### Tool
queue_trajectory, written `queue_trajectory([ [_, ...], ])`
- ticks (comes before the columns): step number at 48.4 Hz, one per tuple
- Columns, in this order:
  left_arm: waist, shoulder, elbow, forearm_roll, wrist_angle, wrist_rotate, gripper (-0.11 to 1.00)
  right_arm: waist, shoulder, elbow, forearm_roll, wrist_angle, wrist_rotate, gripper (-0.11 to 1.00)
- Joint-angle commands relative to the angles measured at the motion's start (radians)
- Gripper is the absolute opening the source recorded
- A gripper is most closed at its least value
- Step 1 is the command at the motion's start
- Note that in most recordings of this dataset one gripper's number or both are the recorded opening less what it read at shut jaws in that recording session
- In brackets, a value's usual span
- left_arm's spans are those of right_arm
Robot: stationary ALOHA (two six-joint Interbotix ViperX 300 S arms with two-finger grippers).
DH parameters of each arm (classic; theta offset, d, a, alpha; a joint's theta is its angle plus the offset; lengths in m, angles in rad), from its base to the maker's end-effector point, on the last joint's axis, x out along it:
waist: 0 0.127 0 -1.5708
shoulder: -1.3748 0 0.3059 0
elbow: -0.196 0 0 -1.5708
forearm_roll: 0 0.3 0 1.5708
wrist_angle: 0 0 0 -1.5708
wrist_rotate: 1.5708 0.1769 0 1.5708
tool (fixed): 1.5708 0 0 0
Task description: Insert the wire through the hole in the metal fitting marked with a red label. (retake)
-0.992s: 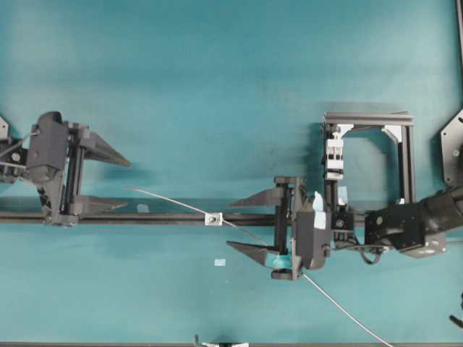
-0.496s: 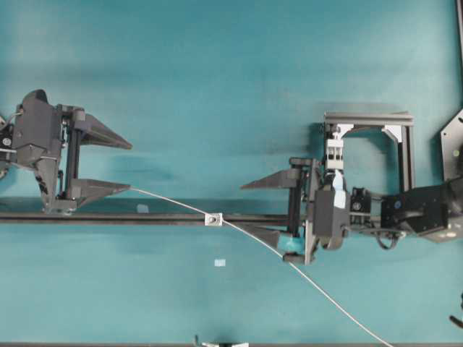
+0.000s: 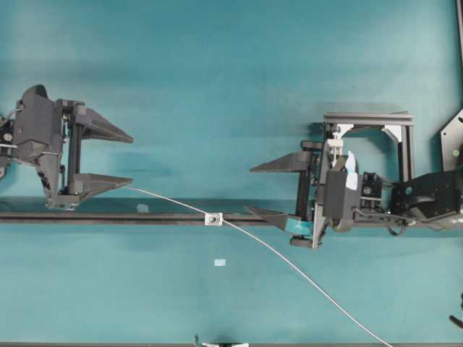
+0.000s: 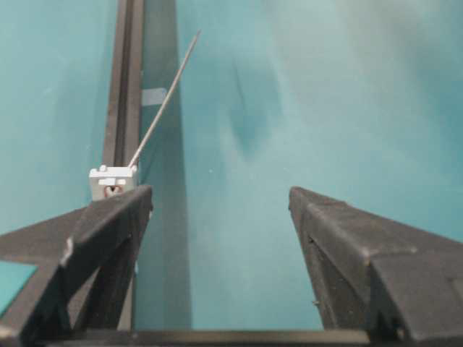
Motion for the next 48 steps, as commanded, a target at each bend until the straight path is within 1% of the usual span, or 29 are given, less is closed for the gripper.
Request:
queue_trajectory([
  [1, 0.003, -0.009, -0.018, 0.003, -0.009, 0.003, 0.75, -0.006, -0.034, -0.003, -0.003, -0.005, 0.003, 0.85],
  [14, 0.003, -0.009, -0.018, 0.003, -0.009, 0.003, 0.74, -0.012, -0.04, -0.005, 0.0, -0.003, 0.014, 0.85],
  [17, 0.005, -0.009, -0.018, 0.003, -0.009, 0.003, 0.74, -0.014, -0.038, -0.006, 0.005, -0.003, 0.023, 0.85],
  [22, 0.005, -0.009, -0.02, 0.003, -0.009, 0.003, 0.74, -0.014, -0.04, -0.014, 0.032, -0.005, 0.048, 0.85],
  [29, 0.008, -0.009, -0.021, 0.003, -0.009, 0.003, 0.74, -0.015, -0.04, -0.015, 0.035, -0.003, 0.078, 0.85],
  [48, 0.015, -0.009, -0.021, 0.003, -0.009, 0.003, 0.74, -0.017, -0.04, -0.015, 0.035, -0.005, 0.078, 0.85],
])
